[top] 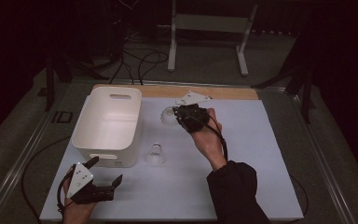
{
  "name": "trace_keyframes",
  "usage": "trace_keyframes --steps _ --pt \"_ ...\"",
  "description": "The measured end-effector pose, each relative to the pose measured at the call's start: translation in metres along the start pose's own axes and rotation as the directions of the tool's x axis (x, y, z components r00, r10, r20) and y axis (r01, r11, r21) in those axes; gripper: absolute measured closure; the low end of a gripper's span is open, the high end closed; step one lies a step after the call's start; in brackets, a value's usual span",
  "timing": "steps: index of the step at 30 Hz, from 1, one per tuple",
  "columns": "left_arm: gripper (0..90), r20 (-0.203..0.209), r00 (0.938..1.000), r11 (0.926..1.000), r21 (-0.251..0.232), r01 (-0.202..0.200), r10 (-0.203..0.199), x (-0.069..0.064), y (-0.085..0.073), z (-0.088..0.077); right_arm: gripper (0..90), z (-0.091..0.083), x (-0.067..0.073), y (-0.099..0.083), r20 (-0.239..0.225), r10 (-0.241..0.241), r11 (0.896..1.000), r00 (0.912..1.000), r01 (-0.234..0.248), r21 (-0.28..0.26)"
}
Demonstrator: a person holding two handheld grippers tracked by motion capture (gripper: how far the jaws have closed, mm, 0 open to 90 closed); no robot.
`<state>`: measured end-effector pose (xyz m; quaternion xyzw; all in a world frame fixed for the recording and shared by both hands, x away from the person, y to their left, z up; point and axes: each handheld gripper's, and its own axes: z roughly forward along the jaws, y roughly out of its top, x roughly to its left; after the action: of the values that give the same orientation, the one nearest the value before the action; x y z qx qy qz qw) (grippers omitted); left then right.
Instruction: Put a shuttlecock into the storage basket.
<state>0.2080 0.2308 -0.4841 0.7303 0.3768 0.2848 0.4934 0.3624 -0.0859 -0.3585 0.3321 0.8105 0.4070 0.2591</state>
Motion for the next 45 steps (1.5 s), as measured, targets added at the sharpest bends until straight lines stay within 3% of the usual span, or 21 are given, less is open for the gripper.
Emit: trace_keyframes --steps 15,45 --pt "0.3 0.001 1.0000 1.0000 0.002 -0.002 0.002 0.000 0.000 0.000 89.0 0.005 -0.002 0.008 -0.039 0.025 1.000 0.9989 -0.026 -0.016" --pt "0.3 0.004 1.0000 1.0000 0.001 -0.002 0.002 0.000 0.000 0.000 89.0 0.018 0.004 0.023 -0.025 0.011 1.000 0.9996 -0.011 -0.025"
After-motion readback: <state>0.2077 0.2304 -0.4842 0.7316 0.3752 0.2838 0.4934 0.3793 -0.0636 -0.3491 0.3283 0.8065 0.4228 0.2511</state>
